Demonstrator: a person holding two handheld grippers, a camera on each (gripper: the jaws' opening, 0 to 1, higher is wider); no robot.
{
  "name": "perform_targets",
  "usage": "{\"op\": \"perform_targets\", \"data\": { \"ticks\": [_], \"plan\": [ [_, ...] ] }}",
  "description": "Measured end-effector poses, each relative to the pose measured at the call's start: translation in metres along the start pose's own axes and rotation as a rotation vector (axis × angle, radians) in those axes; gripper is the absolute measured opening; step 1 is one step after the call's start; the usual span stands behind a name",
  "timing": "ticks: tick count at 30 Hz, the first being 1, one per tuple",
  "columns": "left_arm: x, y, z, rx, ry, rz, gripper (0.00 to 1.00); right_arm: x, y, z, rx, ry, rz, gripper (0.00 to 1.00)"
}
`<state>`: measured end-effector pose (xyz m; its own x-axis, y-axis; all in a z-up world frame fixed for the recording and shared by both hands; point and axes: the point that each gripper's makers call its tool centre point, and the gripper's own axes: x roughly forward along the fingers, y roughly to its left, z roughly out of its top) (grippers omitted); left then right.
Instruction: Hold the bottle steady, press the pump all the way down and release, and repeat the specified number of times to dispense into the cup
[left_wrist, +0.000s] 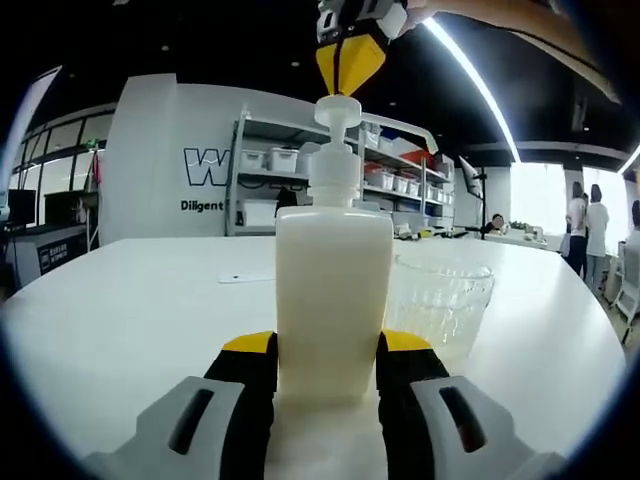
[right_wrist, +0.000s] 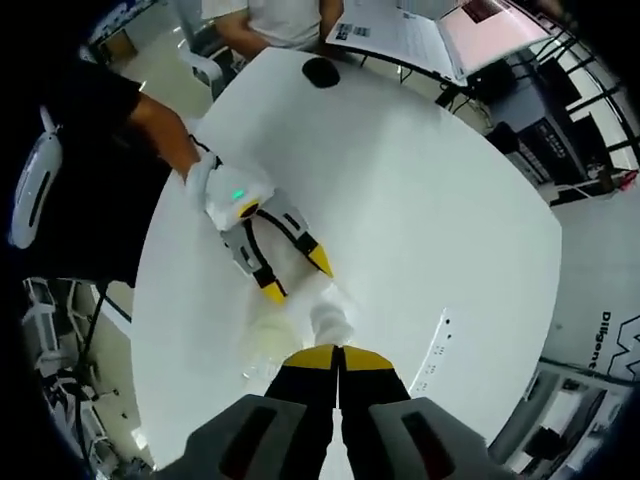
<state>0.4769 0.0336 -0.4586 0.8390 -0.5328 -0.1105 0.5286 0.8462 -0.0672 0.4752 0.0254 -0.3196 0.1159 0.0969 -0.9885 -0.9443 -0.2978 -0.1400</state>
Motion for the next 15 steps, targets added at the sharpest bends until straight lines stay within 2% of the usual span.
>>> {"op": "perform_targets", "data": {
  "ticks": [3, 8, 15],
  "plan": [
    [-0.0002, 0.0005, -0.0003, 0.000, 0.002, 0.001, 0.38, 0.0050, -0.0019, -0.0033, -0.007, 0.021, -0.005, 0.00],
    [0.0001, 0.0020, -0.0009, 0.002, 0.004, 0.001, 0.38, 0.0079, -0.0034, -0.0022, -0.005, 0.004, -0.005, 0.00],
    [0.0004, 0.0023, -0.0014, 0.005, 0.003, 0.004, 0.38, 0.0083, -0.0029, -0.0022, -0.086, 0.013, -0.017, 0.00]
  ]
}}
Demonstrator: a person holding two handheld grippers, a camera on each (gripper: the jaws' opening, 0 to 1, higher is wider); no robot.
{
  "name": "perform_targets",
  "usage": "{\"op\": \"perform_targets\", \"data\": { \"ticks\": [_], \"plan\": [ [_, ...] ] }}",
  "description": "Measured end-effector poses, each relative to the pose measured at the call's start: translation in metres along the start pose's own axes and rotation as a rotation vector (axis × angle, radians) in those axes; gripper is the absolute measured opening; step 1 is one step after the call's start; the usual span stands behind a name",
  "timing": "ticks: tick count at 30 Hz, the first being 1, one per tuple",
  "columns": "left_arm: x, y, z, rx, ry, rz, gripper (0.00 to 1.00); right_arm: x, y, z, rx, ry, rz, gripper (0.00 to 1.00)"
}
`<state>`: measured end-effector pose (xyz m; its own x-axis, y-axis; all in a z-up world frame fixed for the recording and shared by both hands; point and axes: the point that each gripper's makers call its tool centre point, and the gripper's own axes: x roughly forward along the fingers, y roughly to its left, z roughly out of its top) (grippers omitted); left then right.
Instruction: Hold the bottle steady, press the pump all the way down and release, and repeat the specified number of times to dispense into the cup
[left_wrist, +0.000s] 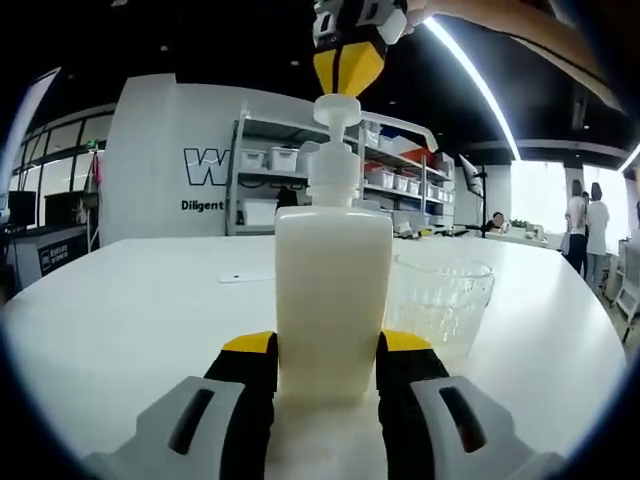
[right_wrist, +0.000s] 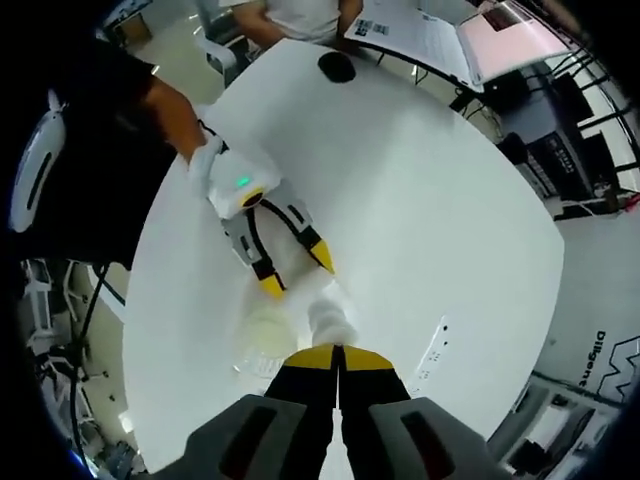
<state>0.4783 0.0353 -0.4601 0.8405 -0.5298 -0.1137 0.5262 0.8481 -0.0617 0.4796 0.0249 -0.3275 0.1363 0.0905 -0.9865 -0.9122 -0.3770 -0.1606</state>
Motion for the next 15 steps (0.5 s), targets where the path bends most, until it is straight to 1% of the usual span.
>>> {"op": "perform_targets", "data": {
  "ticks": [1, 7, 8, 9, 10, 11, 12, 13, 15],
  "plan": [
    [0.0000, 0.0001, -0.0001, 0.000, 0.000, 0.000, 0.38, -0.0001, 0.0003, 0.0000, -0.024, 0.000, 0.001, 0.00],
    [0.0007, 0.0011, -0.0005, 0.007, 0.002, 0.004, 0.37, -0.0002, 0.0003, 0.0000, -0.055, -0.010, -0.003, 0.00],
    [0.0008, 0.0013, -0.0006, 0.007, 0.002, 0.004, 0.37, -0.0001, 0.0003, 0.0000, -0.049, -0.012, -0.001, 0.00],
    [0.0007, 0.0014, -0.0006, 0.008, 0.003, 0.004, 0.37, 0.0000, 0.0033, -0.0010, 0.008, -0.016, 0.015, 0.00],
    [0.0007, 0.0014, -0.0007, 0.009, 0.004, 0.004, 0.37, 0.0007, 0.0021, -0.0017, 0.037, -0.014, 0.021, 0.00],
    [0.0006, 0.0015, -0.0007, 0.011, 0.005, 0.005, 0.37, 0.0009, 0.0010, -0.0014, 0.027, -0.013, 0.019, 0.00],
    [0.0008, 0.0016, -0.0007, 0.012, 0.006, 0.006, 0.37, 0.0007, 0.0004, 0.0025, 0.012, -0.046, 0.018, 0.00],
    [0.0009, 0.0016, -0.0007, 0.013, 0.007, 0.005, 0.37, 0.0005, 0.0007, 0.0016, 0.035, -0.051, 0.026, 0.00],
    [0.0009, 0.0017, -0.0007, 0.014, 0.007, 0.005, 0.37, 0.0006, 0.0003, 0.0007, 0.034, -0.051, 0.027, 0.00]
  ]
}}
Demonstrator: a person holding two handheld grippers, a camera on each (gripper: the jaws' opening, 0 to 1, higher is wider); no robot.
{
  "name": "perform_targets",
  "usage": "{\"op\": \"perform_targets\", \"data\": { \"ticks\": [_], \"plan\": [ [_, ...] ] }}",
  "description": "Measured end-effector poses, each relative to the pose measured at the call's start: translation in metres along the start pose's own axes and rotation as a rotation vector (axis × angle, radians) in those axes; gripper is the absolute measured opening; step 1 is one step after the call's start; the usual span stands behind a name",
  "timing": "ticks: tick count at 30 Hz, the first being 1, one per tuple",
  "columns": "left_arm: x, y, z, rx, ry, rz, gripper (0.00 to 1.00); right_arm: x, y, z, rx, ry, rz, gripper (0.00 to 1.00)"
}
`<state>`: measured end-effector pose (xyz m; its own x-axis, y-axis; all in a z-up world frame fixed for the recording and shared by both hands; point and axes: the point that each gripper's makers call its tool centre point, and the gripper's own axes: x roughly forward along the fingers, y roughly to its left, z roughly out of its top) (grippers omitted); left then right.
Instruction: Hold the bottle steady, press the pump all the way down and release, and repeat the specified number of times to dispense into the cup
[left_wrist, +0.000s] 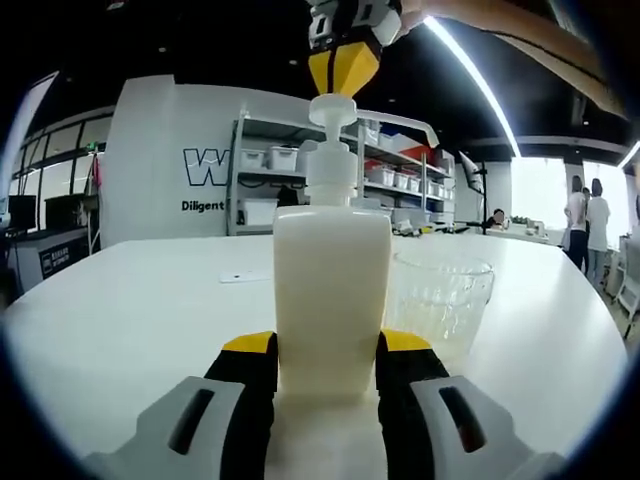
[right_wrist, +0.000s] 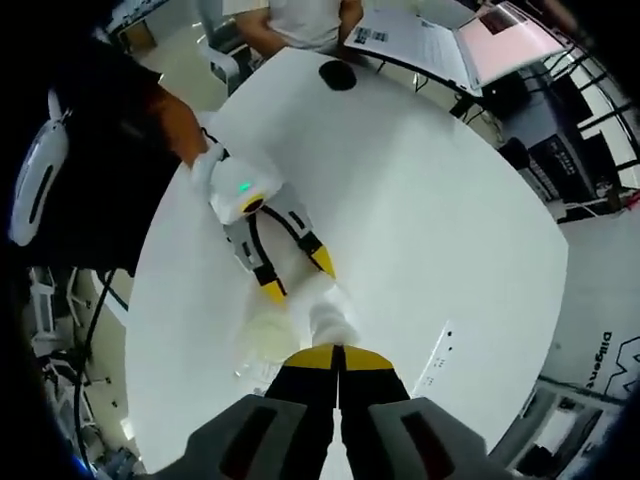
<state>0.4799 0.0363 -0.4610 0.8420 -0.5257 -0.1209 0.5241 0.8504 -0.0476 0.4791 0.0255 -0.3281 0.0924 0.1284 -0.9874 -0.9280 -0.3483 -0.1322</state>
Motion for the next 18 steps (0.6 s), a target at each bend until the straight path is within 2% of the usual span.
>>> {"op": "perform_targets", "data": {
  "ticks": [9, 18],
  "plan": [
    [-0.0008, -0.0006, -0.0003, 0.009, 0.002, 0.004, 0.37, 0.0005, 0.0006, -0.0024, 0.025, -0.002, 0.018, 0.00],
    [-0.0012, -0.0003, -0.0009, 0.012, 0.003, 0.004, 0.37, 0.0016, 0.0004, -0.0026, 0.024, 0.023, 0.002, 0.00]
  ]
}}
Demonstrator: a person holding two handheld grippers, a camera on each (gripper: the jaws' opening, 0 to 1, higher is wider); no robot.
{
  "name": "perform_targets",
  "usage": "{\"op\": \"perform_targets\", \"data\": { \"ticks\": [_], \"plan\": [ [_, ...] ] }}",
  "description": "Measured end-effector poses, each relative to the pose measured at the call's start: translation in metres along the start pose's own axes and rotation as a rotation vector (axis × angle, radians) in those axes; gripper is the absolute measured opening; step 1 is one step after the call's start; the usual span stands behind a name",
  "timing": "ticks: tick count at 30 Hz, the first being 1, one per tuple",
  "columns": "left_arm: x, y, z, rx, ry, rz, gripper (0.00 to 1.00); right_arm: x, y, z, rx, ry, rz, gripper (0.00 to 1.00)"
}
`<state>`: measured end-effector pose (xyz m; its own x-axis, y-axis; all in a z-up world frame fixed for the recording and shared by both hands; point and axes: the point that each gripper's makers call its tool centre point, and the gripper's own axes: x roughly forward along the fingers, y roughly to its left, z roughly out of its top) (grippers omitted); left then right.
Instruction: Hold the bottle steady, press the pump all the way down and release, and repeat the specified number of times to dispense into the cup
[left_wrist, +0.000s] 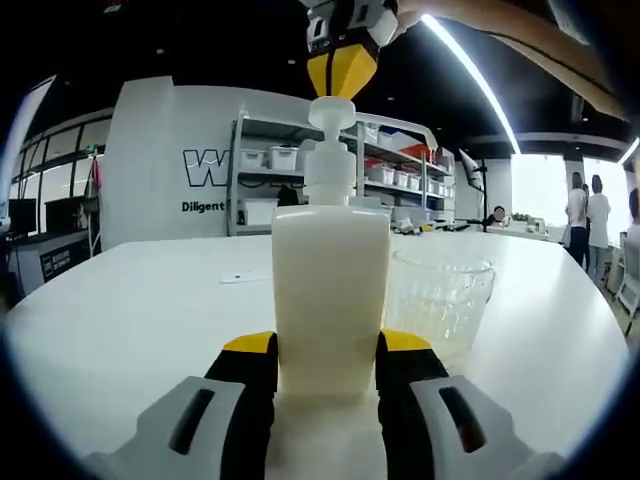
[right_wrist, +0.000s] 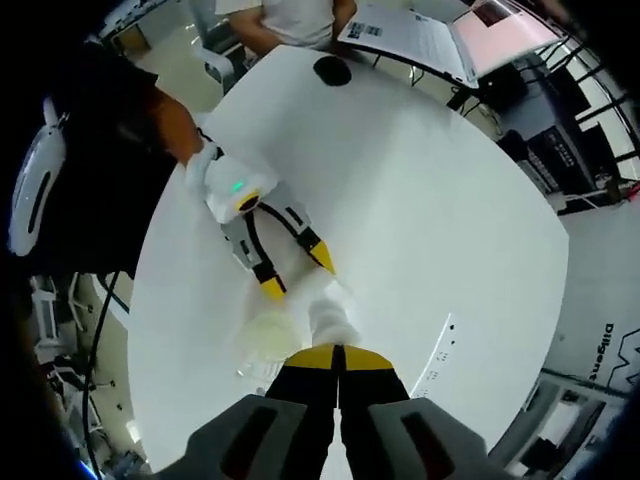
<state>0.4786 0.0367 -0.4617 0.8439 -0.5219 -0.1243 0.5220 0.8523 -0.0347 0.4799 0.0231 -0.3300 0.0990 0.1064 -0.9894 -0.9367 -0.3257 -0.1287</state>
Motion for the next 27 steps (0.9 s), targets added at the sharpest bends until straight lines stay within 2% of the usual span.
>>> {"op": "perform_targets", "data": {
  "ticks": [9, 20, 27],
  "plan": [
    [0.0004, 0.0003, -0.0003, 0.001, 0.000, 0.001, 0.37, 0.0011, -0.0009, -0.0005, 0.015, -0.003, 0.003, 0.00],
    [0.0009, 0.0000, -0.0001, 0.002, -0.003, 0.001, 0.37, 0.0039, -0.0017, -0.0002, 0.006, 0.091, 0.017, 0.00],
    [0.0011, -0.0003, -0.0001, 0.002, -0.003, 0.002, 0.37, 0.0047, -0.0016, -0.0007, 0.013, 0.085, 0.020, 0.00]
  ]
}}
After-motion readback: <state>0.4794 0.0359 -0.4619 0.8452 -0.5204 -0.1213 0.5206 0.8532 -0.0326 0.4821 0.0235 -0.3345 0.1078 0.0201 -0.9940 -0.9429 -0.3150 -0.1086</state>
